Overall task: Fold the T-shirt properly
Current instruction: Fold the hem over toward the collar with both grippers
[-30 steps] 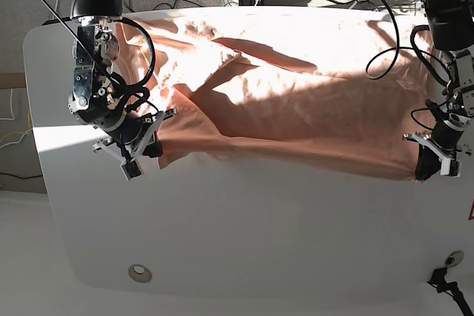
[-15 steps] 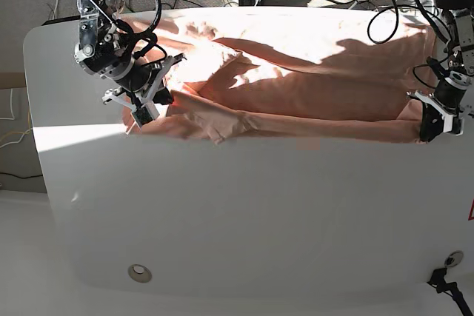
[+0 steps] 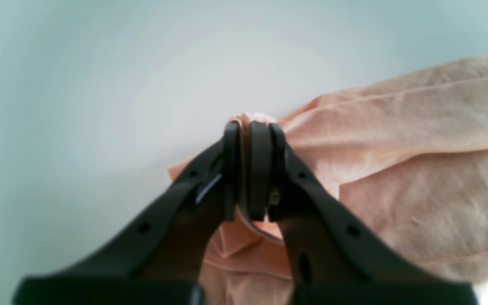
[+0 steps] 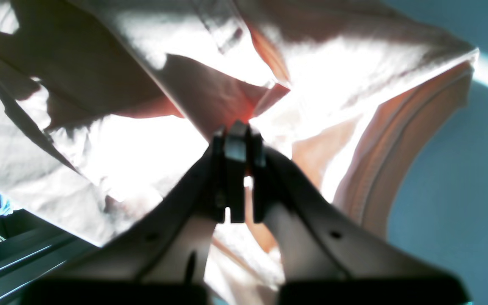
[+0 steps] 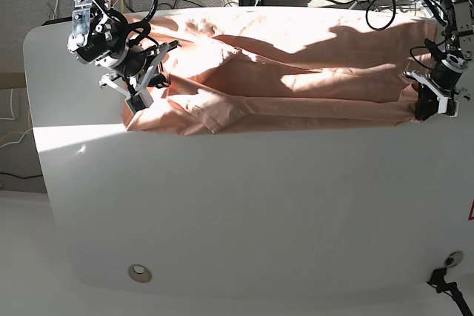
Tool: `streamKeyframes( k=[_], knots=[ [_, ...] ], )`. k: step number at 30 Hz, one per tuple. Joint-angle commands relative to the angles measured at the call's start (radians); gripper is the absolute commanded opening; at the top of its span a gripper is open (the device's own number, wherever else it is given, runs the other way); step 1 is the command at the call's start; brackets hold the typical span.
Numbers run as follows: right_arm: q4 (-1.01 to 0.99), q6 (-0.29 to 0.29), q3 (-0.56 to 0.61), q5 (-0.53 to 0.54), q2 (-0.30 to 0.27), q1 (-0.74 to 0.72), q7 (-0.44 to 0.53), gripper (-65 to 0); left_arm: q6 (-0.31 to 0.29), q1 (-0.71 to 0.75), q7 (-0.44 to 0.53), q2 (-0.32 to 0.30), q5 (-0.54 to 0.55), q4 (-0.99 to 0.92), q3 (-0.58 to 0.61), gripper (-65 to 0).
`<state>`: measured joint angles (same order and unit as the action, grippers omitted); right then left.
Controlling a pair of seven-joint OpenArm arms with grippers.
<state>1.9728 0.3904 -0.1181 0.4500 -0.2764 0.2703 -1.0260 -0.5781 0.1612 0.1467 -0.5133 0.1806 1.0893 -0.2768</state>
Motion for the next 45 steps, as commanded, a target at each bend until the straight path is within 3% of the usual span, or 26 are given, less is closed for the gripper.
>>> streamKeyframes(
  k=[1, 5, 8, 21, 28, 38, 41, 45],
  knots=[
    [0.018, 0.0, -0.005, 0.003, -0.01, -0.004, 0.013, -65.0, 0.0, -0.001, 0.029, -0.04, 0.017, 0.016, -0.046, -65.0],
    [0.033, 0.0, -0.007, 0.003, -0.01, 0.01, 0.011, -65.0, -0.004, 0.007, 0.031, -0.043, 0.02, 0.021, -0.112, -65.0],
    [0.035, 0.002, -0.007, 0.003, -0.01, 0.008, 0.019, -65.0, -0.055, 0.013, 0.031, -0.04, 0.02, 0.084, -0.154, -65.0],
    [0.038, 0.0, 0.002, -0.007, -0.008, 0.022, 0.361, -65.0, -0.07, 0.044, 0.024, 0.015, 0.02, 0.266, -0.157, -65.0],
    [0.058, 0.0, -0.004, 0.002, -0.01, 0.122, 0.361, -65.0, -0.075, 0.123, -0.006, 0.017, 0.02, 0.343, -0.204, -65.0],
    [0.056, 0.0, -0.005, -0.004, -0.013, 0.186, 0.278, -65.0, -0.076, 0.179, -0.006, -0.017, 0.018, 0.251, -0.227, -65.0],
    [0.053, 0.0, -0.002, 0.003, -0.065, 0.197, 0.278, -65.0, -0.076, 0.192, -0.006, -0.018, 0.015, 0.199, -0.229, -65.0],
    [0.052, 0.0, -0.005, -0.004, -0.071, 0.203, 0.278, -65.0, -0.076, 0.232, -0.006, -0.018, 0.013, 0.185, -0.226, -65.0]
  ],
)
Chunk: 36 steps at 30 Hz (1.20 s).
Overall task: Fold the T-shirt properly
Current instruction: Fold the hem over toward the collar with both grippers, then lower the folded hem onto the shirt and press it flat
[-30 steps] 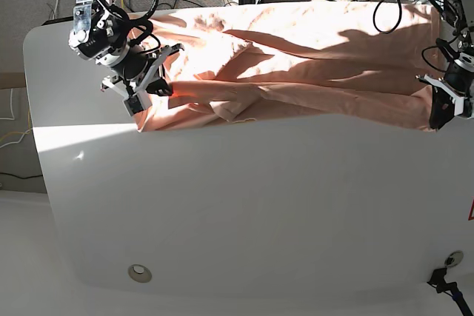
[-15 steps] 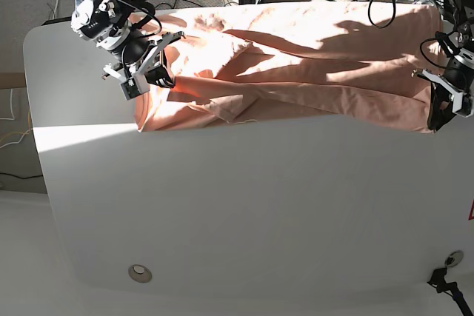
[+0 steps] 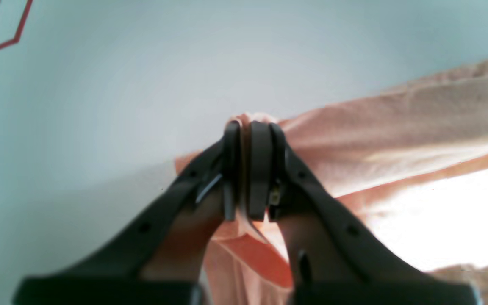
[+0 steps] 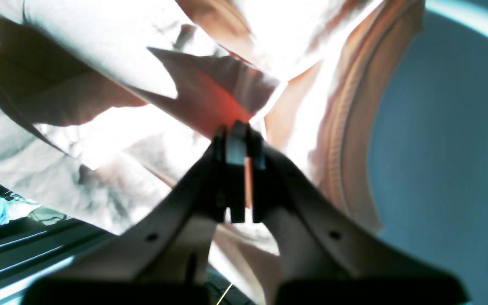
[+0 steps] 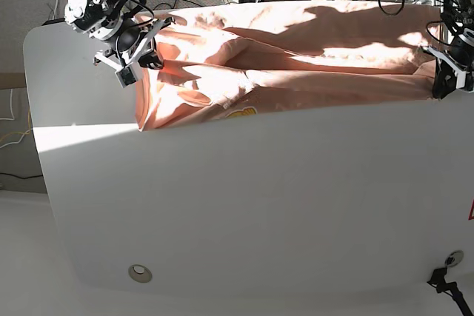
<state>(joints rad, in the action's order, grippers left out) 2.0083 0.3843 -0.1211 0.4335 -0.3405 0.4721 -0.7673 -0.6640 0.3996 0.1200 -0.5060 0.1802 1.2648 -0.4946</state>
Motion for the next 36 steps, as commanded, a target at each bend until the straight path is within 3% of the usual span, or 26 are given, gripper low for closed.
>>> streamKeyframes(
  k=[1, 4, 7, 8, 10, 12, 13, 14, 17, 20, 23, 25, 27, 30, 36],
  knots=[
    [0.01, 0.006, -0.002, 0.012, -0.007, 0.003, 0.019, -65.0, 0.01, 0.0, 0.019, -0.026, 0.012, 0.008, -0.006, -65.0],
    [0.006, 0.002, -0.002, 0.011, -0.007, 0.004, 0.019, -65.0, 0.008, 0.003, -0.039, -0.027, 0.011, 0.008, -0.005, -65.0],
    [0.004, 0.0, -0.002, 0.011, -0.007, 0.004, 0.019, -46.9, -0.03, 0.003, -0.069, -0.027, 0.011, 0.008, -0.006, -65.0],
    [0.004, 0.0, -0.002, 0.011, -0.007, 0.004, 0.019, -40.7, -0.034, 0.003, -0.069, -0.027, 0.011, 0.008, -0.008, -59.2],
    [0.004, 0.0, -0.002, 0.011, -0.007, 0.0, 0.019, -31.1, -0.033, 0.003, -0.069, -0.027, 0.011, 0.008, -0.009, -37.4],
    [0.004, 0.0, -0.004, 0.011, -0.007, -0.003, 0.025, -26.4, -0.033, -0.001, -0.069, -0.027, 0.014, 0.008, -0.009, -17.9],
    [0.006, 0.0, -0.004, 0.009, -0.007, -0.011, 0.035, -26.4, -0.033, -0.003, -0.069, -0.027, 0.015, 0.009, -0.009, -12.1],
    [0.006, 0.003, -0.004, 0.009, -0.007, -0.016, 0.053, -26.9, -0.033, -0.004, -0.069, -0.027, 0.018, 0.013, -0.016, -10.9],
    [0.007, 0.005, -0.002, 0.018, -0.006, -0.037, 0.136, -28.4, -0.034, -0.052, -0.069, -0.021, 0.02, 0.048, -0.082, -16.0],
    [0.006, 0.005, 0.004, 0.018, 0.005, -0.1, 0.165, -28.4, -0.034, -0.063, -0.069, -0.018, 0.068, 0.111, -0.083, -16.5],
    [-0.008, 0.005, 0.005, 0.011, 0.068, -0.149, 0.165, -28.7, -0.034, -0.054, -0.069, 0.0, 0.141, 0.14, -0.016, -16.6],
    [-0.03, 0.006, 0.005, 0.011, 0.097, -0.168, 0.165, -33.3, -0.034, -0.008, -0.069, 0.025, 0.144, 0.169, 0.014, -19.4],
    [-0.047, 0.006, 0.011, 0.014, 0.119, -0.171, 0.165, -43.2, -0.034, 0.008, -0.069, 0.083, 0.14, 0.2, 0.027, -32.6],
    [-0.067, 0.006, 0.073, -0.005, 0.136, -0.168, 0.165, -65.0, -0.034, 0.045, -0.069, 0.122, 0.137, 0.184, 0.032, -63.5],
    [-0.183, 0.006, 0.148, -0.023, 0.139, -0.163, 0.165, -65.0, -0.034, 0.045, -0.154, 0.178, 0.052, 0.091, 0.032, -65.0]
  ],
)
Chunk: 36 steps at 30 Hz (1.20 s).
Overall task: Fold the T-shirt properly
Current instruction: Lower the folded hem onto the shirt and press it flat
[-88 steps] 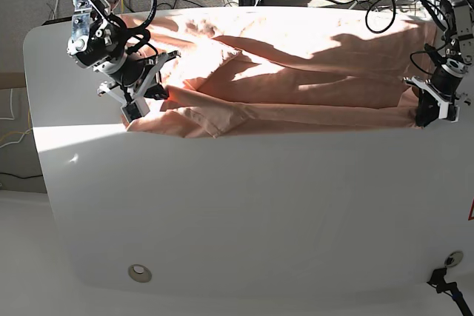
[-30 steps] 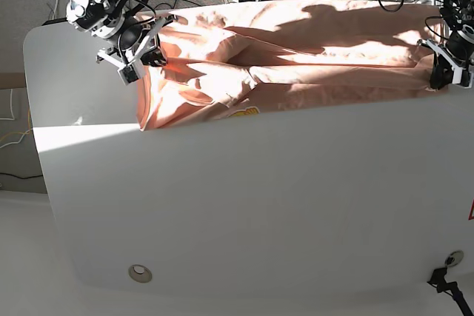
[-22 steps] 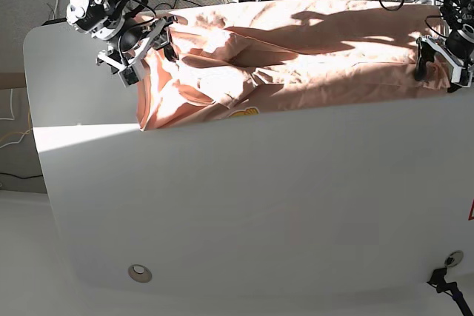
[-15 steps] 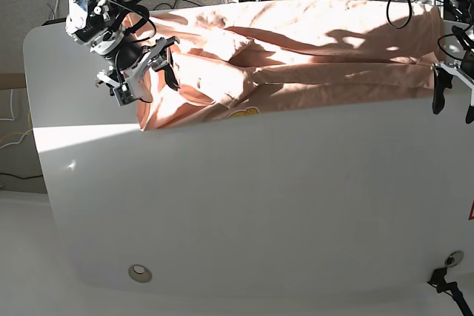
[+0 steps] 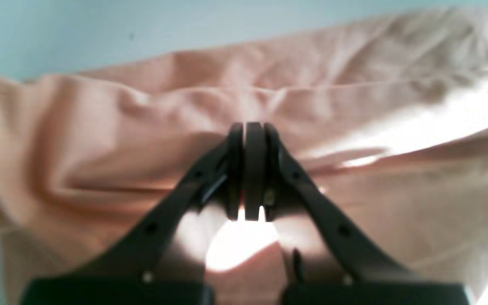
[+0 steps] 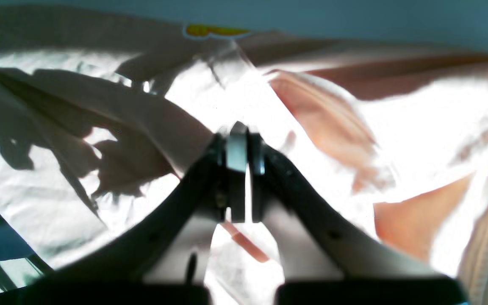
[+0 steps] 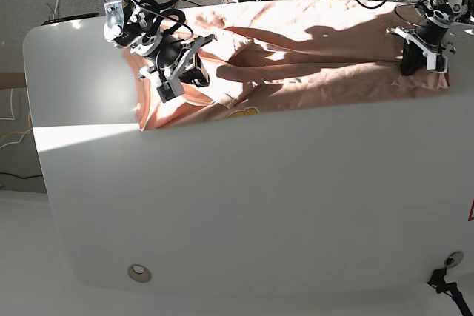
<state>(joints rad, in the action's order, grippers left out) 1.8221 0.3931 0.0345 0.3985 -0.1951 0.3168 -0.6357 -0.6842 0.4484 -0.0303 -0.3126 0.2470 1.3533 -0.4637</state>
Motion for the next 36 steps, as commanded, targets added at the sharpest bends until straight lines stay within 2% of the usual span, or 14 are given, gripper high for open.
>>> streamKeyframes(
  k=[1, 6, 10, 17, 21, 25, 29, 33, 34, 36],
  knots=[
    [-0.014, -0.003, -0.006, 0.012, -0.007, -0.008, 0.033, -65.0, -0.014, -0.004, -0.004, -0.015, -0.019, -0.008, 0.001, -65.0],
    [-0.114, -0.003, -0.011, 0.01, -0.011, -0.015, 0.038, -65.0, -0.014, -0.035, -0.009, -0.02, -0.019, -0.097, 0.061, -65.0],
    [-0.21, -0.003, -0.011, 0.01, -0.045, -0.02, 0.139, -65.0, -0.014, -0.109, -0.007, -0.044, -0.019, -0.17, 0.121, -65.0],
    [-0.359, -0.003, -0.011, 0.01, -0.1, -0.124, 0.204, -65.0, -0.014, -0.296, -0.012, -0.063, -0.021, -0.239, 0.199, -65.0],
    [-0.41, -0.003, -0.011, 0.01, -0.116, -0.189, 0.225, -65.0, -0.014, -0.345, -0.012, -0.063, -0.021, -0.239, 0.248, -65.0],
    [-0.361, -0.003, -0.011, 0.009, -0.117, -0.198, 0.222, -65.0, -0.014, -0.349, -0.012, -0.064, -0.018, -0.225, 0.248, -65.0],
    [-0.325, -0.004, -0.011, 0.009, -0.116, -0.196, 0.221, -65.0, -0.014, -0.346, -0.015, -0.105, -0.011, -0.137, 0.244, -65.0],
    [-0.328, -0.007, -0.008, 0.009, -0.109, -0.198, 0.221, -65.0, -0.014, -0.357, -0.132, -0.105, 0.045, -0.081, 0.142, -65.0],
    [-0.33, -0.007, -0.006, 0.009, -0.109, -0.198, 0.221, -65.0, -0.014, -0.365, -0.162, -0.105, 0.068, -0.064, 0.108, -58.5],
    [-0.33, -0.007, -0.006, 0.009, -0.109, -0.196, 0.221, -65.0, -0.014, -0.368, -0.239, -0.105, 0.113, -0.041, 0.044, -39.6]
  ],
)
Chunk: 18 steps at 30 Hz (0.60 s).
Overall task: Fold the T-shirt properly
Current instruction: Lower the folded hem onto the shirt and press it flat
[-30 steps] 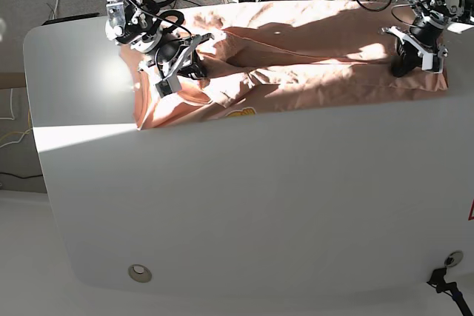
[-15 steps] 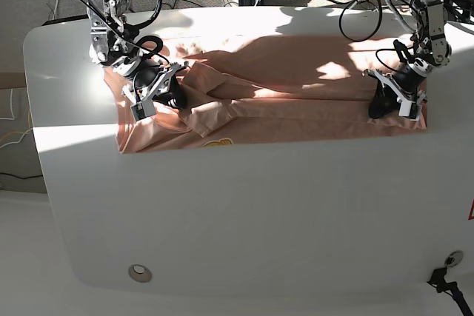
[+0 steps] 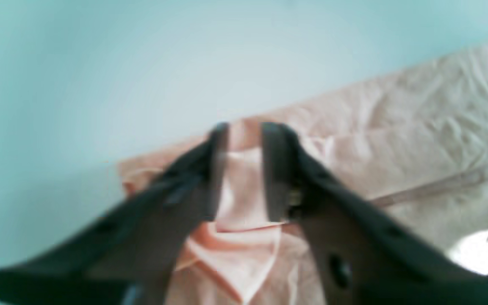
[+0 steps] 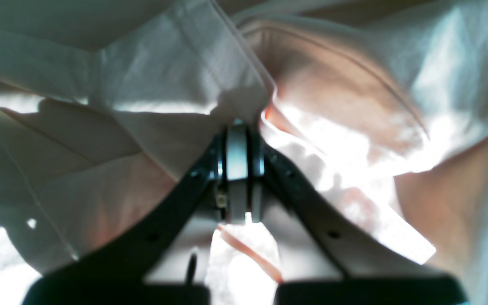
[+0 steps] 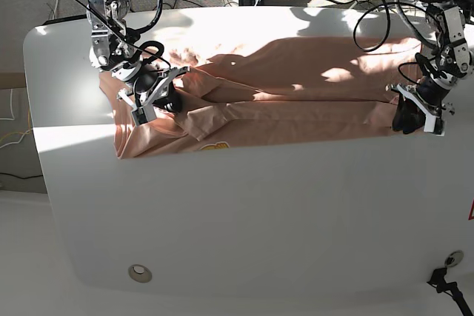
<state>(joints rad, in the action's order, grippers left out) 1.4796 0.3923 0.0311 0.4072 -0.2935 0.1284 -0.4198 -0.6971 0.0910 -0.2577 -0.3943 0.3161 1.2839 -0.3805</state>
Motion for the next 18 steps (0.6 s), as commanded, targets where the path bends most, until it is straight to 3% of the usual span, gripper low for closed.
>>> streamKeyframes(
  k=[1, 3, 6, 10, 18],
  knots=[
    [0.013, -0.006, -0.003, 0.0, -0.011, -0.008, 0.005, -65.0, -0.001, -0.01, -0.056, -0.024, 0.078, 0.043, -0.064, -31.4],
    [0.013, -0.006, -0.003, 0.0, -0.011, -0.006, 0.005, -65.0, -0.001, -0.006, -0.148, -0.039, 0.156, 0.05, -0.119, -17.8],
    [0.013, -0.006, -0.003, 0.0, -0.011, -0.005, 0.005, -65.0, -0.001, -0.006, -0.291, -0.053, 0.269, 0.007, -0.214, -9.2],
    [0.013, -0.006, -0.001, 0.0, -0.009, -0.005, 0.005, -65.0, -0.001, 0.025, -0.384, -0.047, 0.291, -0.04, -0.285, -9.2],
    [0.013, -0.003, -0.001, 0.002, -0.003, -0.002, 0.005, -65.0, -0.001, 0.117, -0.389, 0.001, 0.295, -0.048, -0.251, -9.2]
  ],
)
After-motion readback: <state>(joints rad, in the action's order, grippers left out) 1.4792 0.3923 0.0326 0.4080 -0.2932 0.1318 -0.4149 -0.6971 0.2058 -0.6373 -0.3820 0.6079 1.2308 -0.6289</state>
